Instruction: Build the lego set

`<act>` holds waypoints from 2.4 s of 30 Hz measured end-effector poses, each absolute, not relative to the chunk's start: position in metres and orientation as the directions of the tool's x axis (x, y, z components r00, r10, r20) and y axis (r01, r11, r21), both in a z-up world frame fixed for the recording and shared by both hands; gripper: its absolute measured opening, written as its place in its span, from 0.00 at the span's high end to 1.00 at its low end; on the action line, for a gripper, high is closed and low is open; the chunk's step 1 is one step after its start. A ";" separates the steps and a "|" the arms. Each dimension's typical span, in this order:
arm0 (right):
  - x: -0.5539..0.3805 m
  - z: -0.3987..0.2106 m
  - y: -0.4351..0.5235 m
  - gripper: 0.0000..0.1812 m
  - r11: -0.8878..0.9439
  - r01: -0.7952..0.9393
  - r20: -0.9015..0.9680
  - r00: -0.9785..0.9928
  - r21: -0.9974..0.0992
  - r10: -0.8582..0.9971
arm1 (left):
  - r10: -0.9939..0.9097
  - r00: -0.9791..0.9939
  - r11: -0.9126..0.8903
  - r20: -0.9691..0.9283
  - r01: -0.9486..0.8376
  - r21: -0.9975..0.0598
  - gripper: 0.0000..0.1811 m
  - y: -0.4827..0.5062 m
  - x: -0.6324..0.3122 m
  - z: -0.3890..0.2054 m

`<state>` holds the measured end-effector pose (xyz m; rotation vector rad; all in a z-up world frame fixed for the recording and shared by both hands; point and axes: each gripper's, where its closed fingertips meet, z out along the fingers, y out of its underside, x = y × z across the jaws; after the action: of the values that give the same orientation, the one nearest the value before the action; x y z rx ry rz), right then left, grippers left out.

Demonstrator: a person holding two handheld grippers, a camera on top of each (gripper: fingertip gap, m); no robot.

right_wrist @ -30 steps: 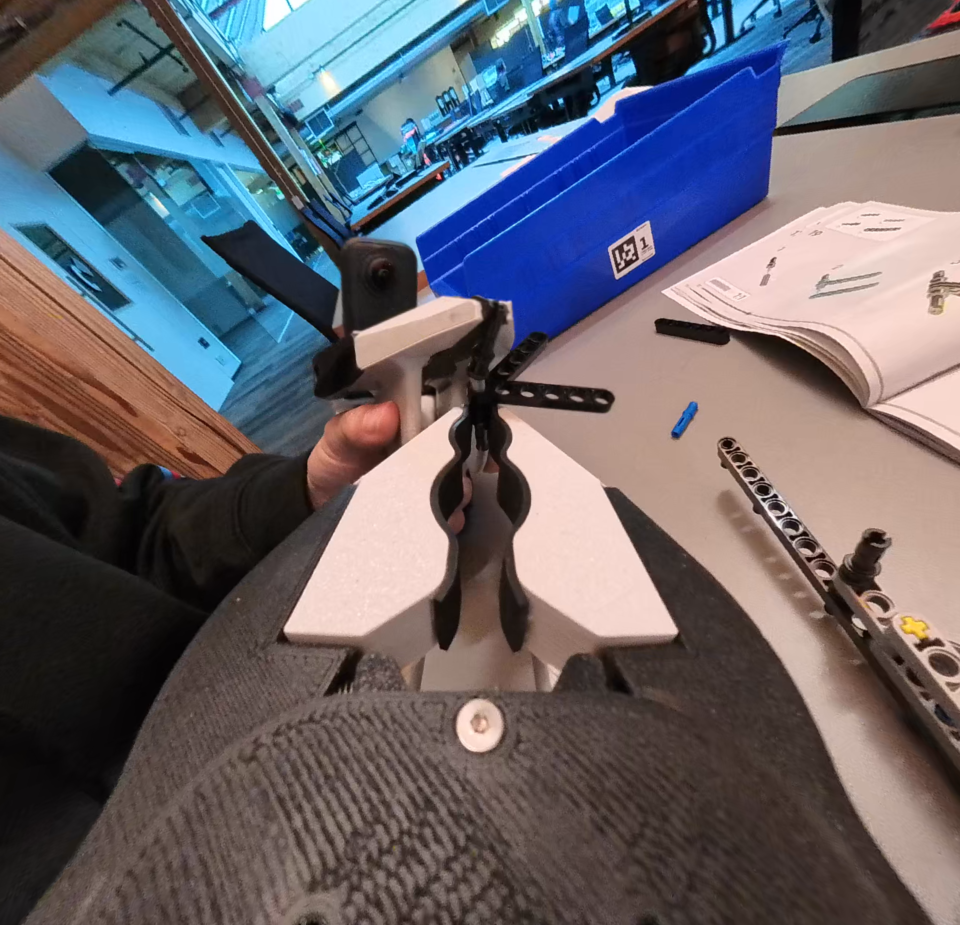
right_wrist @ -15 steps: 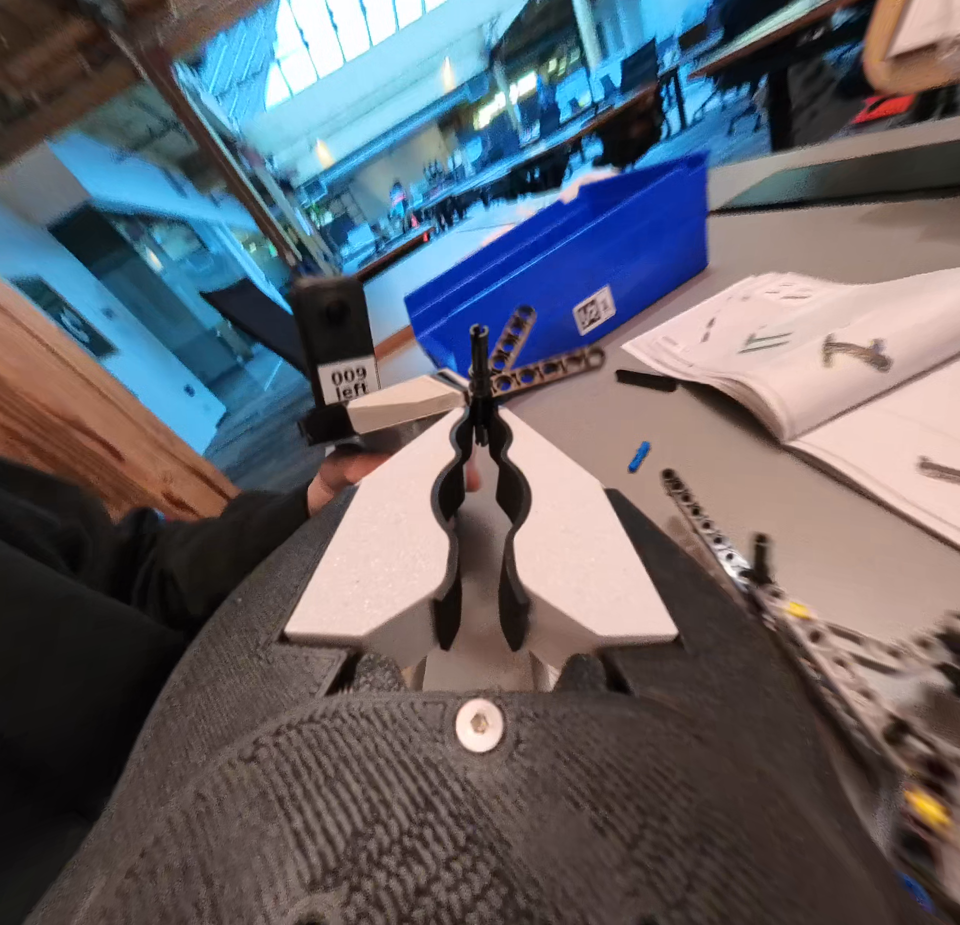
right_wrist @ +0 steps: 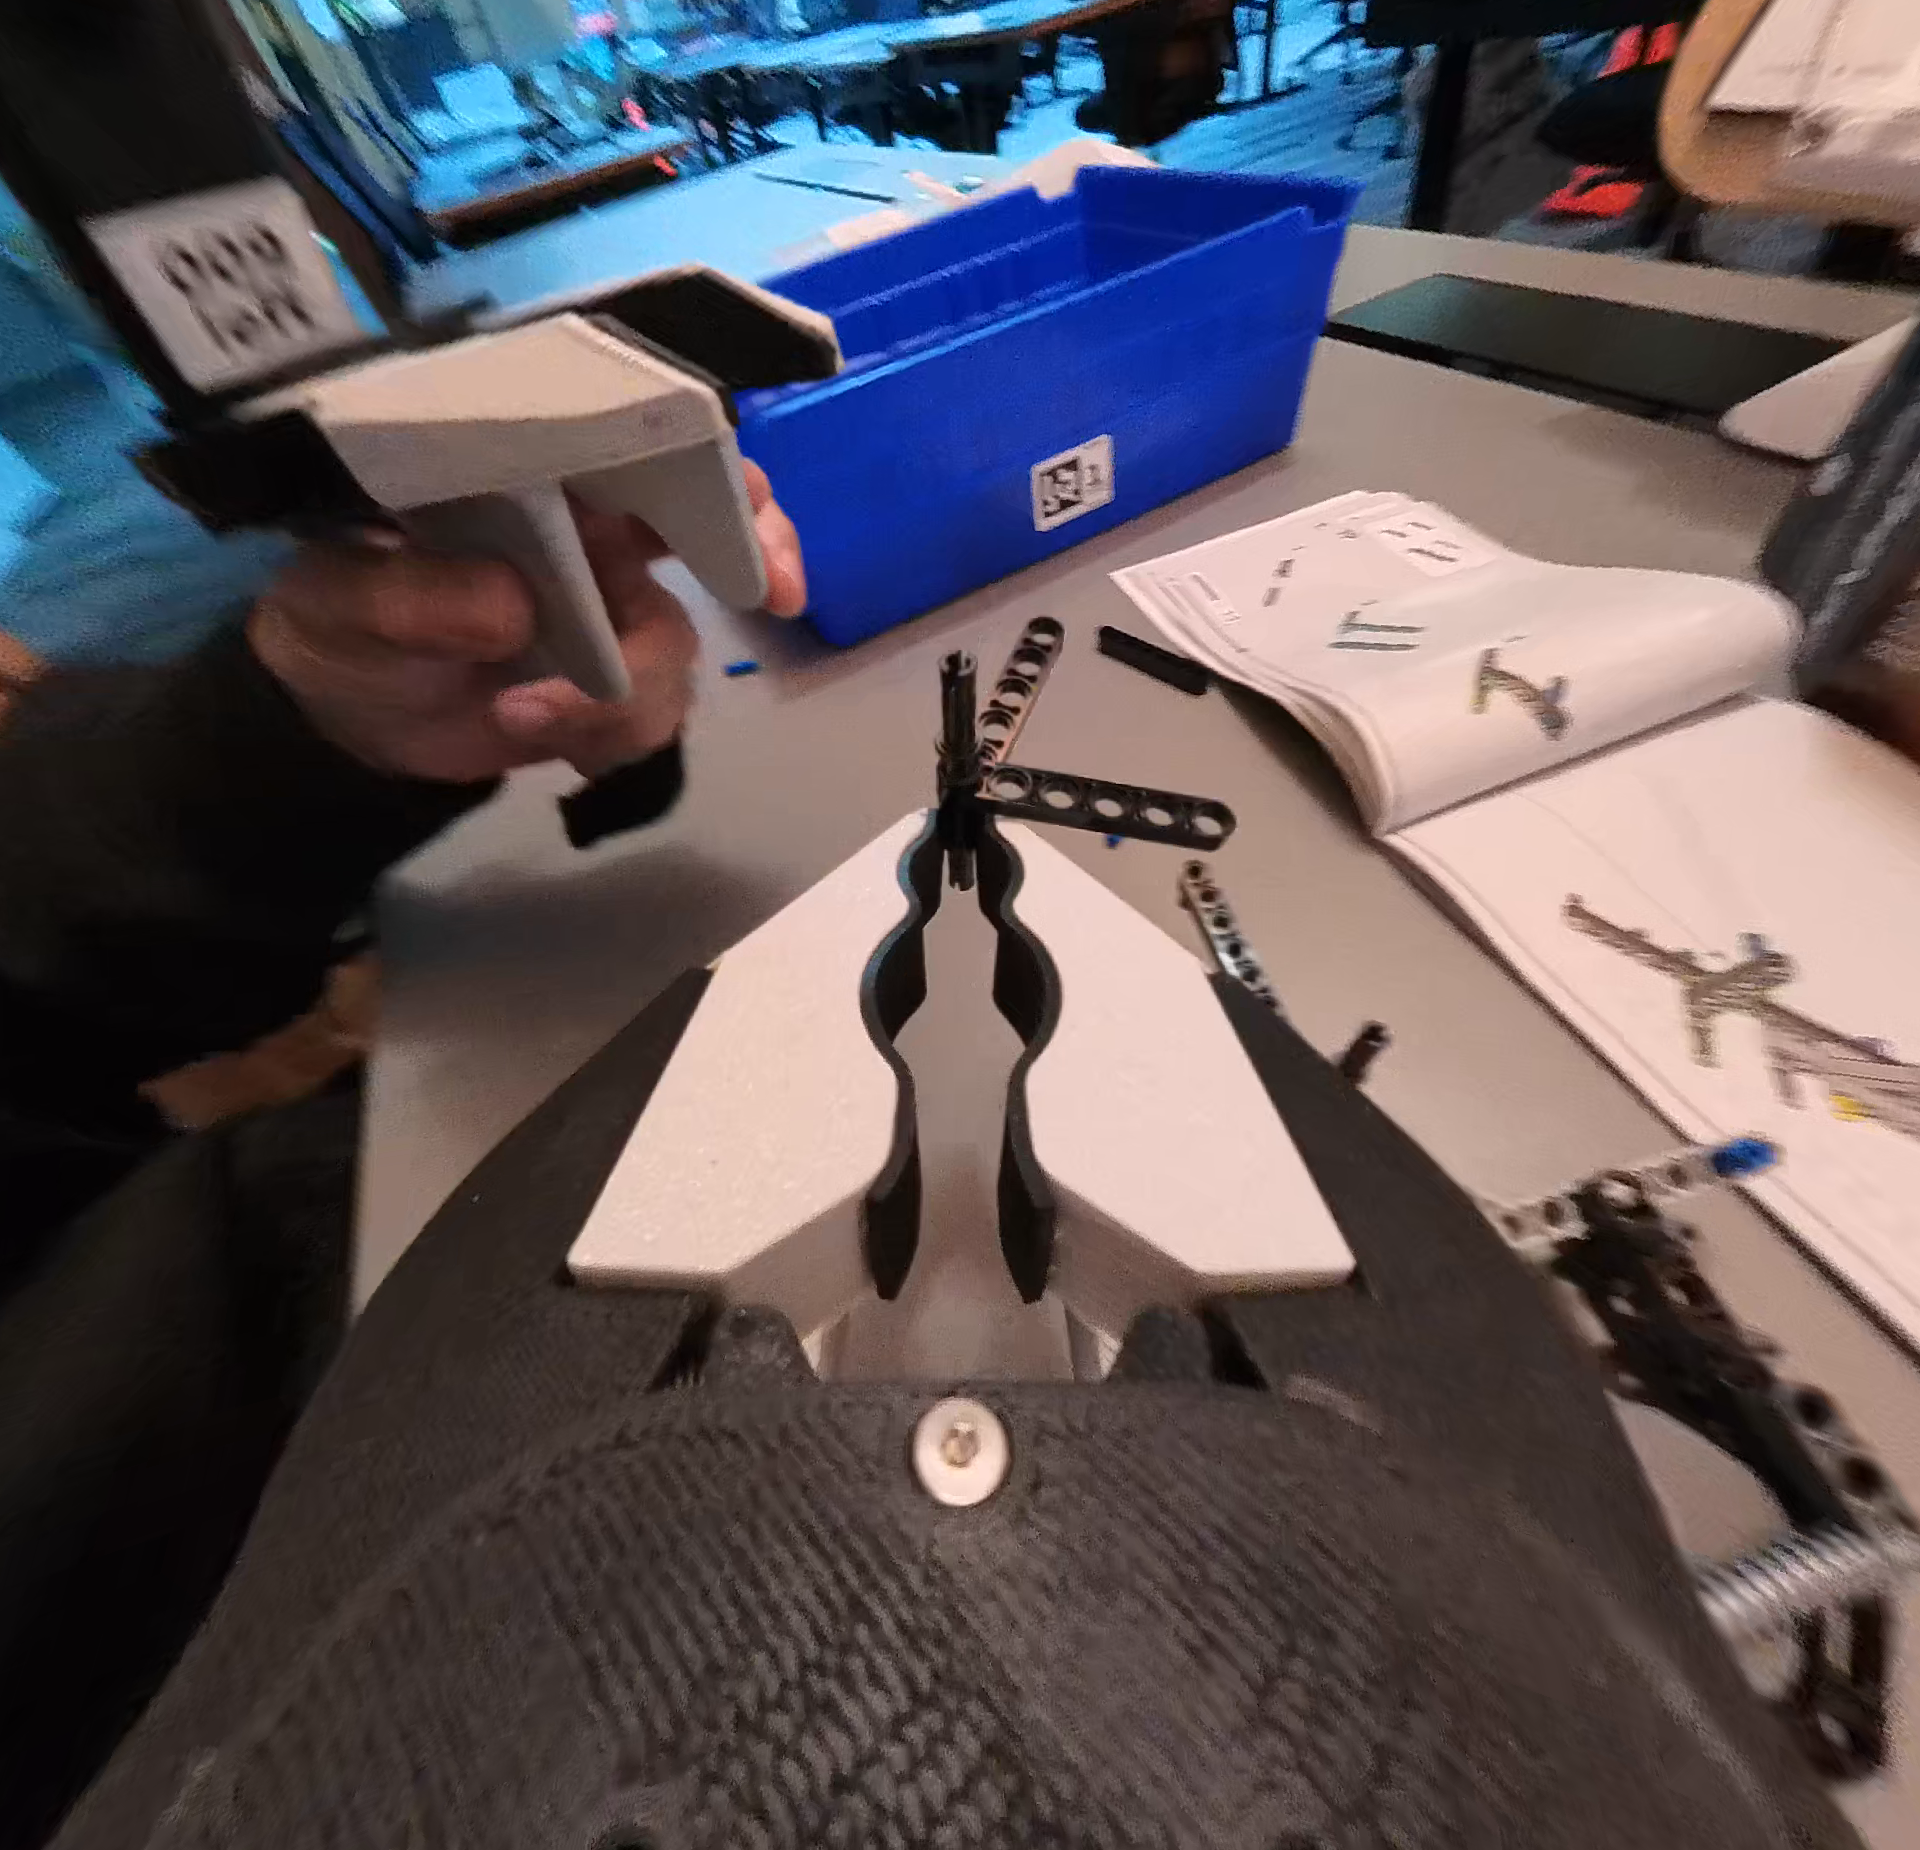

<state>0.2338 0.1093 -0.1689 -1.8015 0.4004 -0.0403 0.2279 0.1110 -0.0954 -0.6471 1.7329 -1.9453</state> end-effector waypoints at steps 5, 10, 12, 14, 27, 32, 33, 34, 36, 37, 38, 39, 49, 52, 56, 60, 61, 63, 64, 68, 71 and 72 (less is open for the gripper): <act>0.244 -0.176 0.109 0.98 -0.341 -0.057 0.094 0.907 -0.938 -0.411 | -0.662 -0.737 0.269 -0.137 -0.062 -0.961 0.89 0.105 0.231 -0.131; 0.248 -0.175 0.112 0.98 -0.448 0.100 0.322 0.831 -0.889 -0.454 | -0.685 -0.688 0.419 -0.239 -0.104 -0.902 0.90 0.101 0.231 -0.146; 0.249 -0.173 0.112 0.98 -0.478 0.149 0.390 0.799 -0.866 -0.458 | -0.698 -0.685 0.397 -0.208 -0.128 -0.909 0.90 0.097 0.231 -0.148; 0.251 -0.170 0.110 0.98 -0.506 0.195 0.456 0.761 -0.840 -0.462 | -0.725 -0.657 0.391 -0.206 -0.147 -0.909 0.91 0.101 0.235 -0.151; 0.255 -0.163 0.107 0.98 -0.657 0.344 0.707 0.566 -0.670 -0.425 | -0.738 -0.645 0.350 -0.196 -0.118 -0.929 0.97 0.099 0.236 -0.151; 0.256 -0.161 0.105 0.97 -0.643 0.346 0.700 0.560 -0.683 -0.443 | -0.744 -0.656 0.268 -0.126 -0.121 -0.956 0.97 0.098 0.238 -0.149; 0.256 -0.160 0.104 0.97 -0.633 0.349 0.694 0.563 -0.691 -0.449 | -0.742 -0.664 0.233 -0.095 -0.121 -0.965 0.98 0.098 0.238 -0.148; 0.256 -0.159 0.104 0.97 -0.623 0.353 0.690 0.567 -0.698 -0.451 | -0.737 -0.674 0.187 -0.049 -0.133 -0.973 0.97 0.098 0.238 -0.147; 0.254 -0.159 0.105 0.97 -0.600 0.347 0.664 0.593 -0.721 -0.455 | -0.722 -0.690 0.100 0.053 -0.180 -0.979 0.97 0.099 0.238 -0.148; 0.254 -0.159 0.106 0.97 -0.585 0.346 0.652 0.602 -0.733 -0.461 | -0.712 -0.695 0.056 0.103 -0.202 -0.978 0.97 0.100 0.238 -0.148; 0.254 -0.159 0.107 0.97 -0.575 0.350 0.647 0.607 -0.739 -0.462 | -0.700 -0.699 0.020 0.146 -0.223 -0.975 0.97 0.101 0.237 -0.148; 0.254 -0.159 0.107 0.97 -0.572 0.354 0.647 0.608 -0.740 -0.461 | -0.691 -0.700 -0.009 0.181 -0.243 -0.970 0.97 0.102 0.238 -0.147; 0.253 -0.155 0.107 0.97 -0.550 0.408 0.670 0.592 -0.729 -0.448 | -0.617 -0.713 -0.103 0.334 -0.348 -0.932 0.98 0.103 0.236 -0.146; 0.251 -0.157 0.109 0.98 -0.555 0.420 0.681 0.591 -0.718 -0.433 | -0.604 -0.710 -0.111 0.362 -0.374 -0.921 0.98 0.104 0.236 -0.147; 0.250 -0.167 0.113 0.98 -0.524 0.360 0.602 0.677 -0.772 -0.423 | -0.614 -0.725 -0.034 0.313 -0.371 -0.928 0.97 0.106 0.235 -0.154; 0.249 -0.176 0.115 0.98 -0.467 0.260 0.475 0.767 -0.845 -0.431 | -0.648 -0.751 0.126 0.129 -0.273 -0.954 0.94 0.111 0.234 -0.155; 0.249 -0.178 0.115 0.98 -0.465 0.251 0.466 0.771 -0.849 -0.434 | -0.652 -0.753 0.165 0.087 -0.253 -0.953 0.90 0.112 0.234 -0.154; 0.249 -0.180 0.116 0.98 -0.457 0.240 0.451 0.779 -0.857 -0.436 | -0.653 -0.757 0.253 0.000 -0.219 -0.942 0.88 0.116 0.234 -0.155; 0.247 -0.180 0.118 0.98 -0.446 0.239 0.442 0.785 -0.863 -0.434 | -0.643 -0.764 0.305 -0.049 -0.197 -0.932 0.88 0.118 0.233 -0.156; 0.244 -0.180 0.122 0.98 -0.415 0.253 0.431 0.799 -0.874 -0.420 | -0.558 -0.768 0.512 -0.313 -0.022 -0.859 0.90 0.129 0.231 -0.151; 0.240 -0.177 0.124 0.98 -0.373 0.260 0.410 0.815 -0.891 -0.409 | -0.460 -0.805 0.593 -0.375 0.036 -0.804 0.95 0.131 0.225 -0.152; 0.239 -0.178 0.125 0.98 -0.365 0.256 0.401 0.820 -0.895 -0.408 | -0.438 -0.819 0.606 -0.370 0.035 -0.795 0.95 0.131 0.224 -0.153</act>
<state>0.2394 0.1247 -0.1777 -1.8172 0.1164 -0.6973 0.2239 0.1307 -0.1532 -0.3182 2.2894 -1.1497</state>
